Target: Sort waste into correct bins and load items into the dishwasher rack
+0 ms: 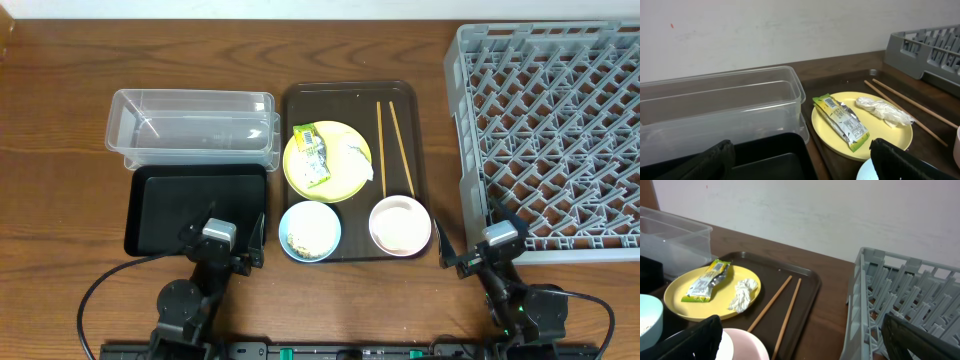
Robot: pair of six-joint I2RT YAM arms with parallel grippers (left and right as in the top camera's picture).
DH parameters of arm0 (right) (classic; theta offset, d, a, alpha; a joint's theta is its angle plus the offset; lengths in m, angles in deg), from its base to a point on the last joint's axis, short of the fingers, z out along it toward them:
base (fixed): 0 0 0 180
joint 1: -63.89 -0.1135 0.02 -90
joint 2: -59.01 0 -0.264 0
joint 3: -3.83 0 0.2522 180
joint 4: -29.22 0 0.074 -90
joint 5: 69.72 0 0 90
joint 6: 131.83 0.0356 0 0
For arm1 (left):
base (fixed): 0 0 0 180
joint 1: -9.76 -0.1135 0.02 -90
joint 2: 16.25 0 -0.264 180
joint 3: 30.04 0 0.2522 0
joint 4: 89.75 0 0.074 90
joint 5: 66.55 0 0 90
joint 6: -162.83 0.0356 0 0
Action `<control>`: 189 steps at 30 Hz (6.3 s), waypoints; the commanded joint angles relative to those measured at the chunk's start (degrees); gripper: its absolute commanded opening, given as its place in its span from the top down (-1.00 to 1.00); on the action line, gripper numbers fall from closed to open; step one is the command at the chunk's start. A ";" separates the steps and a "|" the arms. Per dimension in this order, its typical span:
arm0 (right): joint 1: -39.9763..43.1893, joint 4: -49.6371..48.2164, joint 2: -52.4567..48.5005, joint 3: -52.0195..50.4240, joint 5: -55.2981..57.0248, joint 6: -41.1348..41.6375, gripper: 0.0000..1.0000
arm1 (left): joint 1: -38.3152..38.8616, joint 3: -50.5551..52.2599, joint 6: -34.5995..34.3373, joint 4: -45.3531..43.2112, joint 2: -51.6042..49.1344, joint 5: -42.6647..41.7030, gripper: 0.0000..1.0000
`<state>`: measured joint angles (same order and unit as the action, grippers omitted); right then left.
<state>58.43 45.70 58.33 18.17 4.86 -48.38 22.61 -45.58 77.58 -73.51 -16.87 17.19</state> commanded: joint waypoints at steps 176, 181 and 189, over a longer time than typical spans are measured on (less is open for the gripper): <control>-15.23 2.08 -66.60 63.87 -52.78 24.17 -0.26 | -5.09 -73.61 -25.99 41.70 -75.87 -83.69 0.78; -14.12 2.43 -66.40 63.87 -52.78 24.35 -0.07 | -5.11 -73.61 -25.99 41.48 -75.87 -83.67 0.42; 2.10 14.97 -61.11 63.87 -51.63 24.33 -0.03 | -5.16 -73.55 -25.77 41.51 -75.87 -82.62 -0.09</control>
<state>55.11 58.24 -5.67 81.27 -47.05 -24.03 17.38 -118.47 50.78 -31.96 -93.04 -64.91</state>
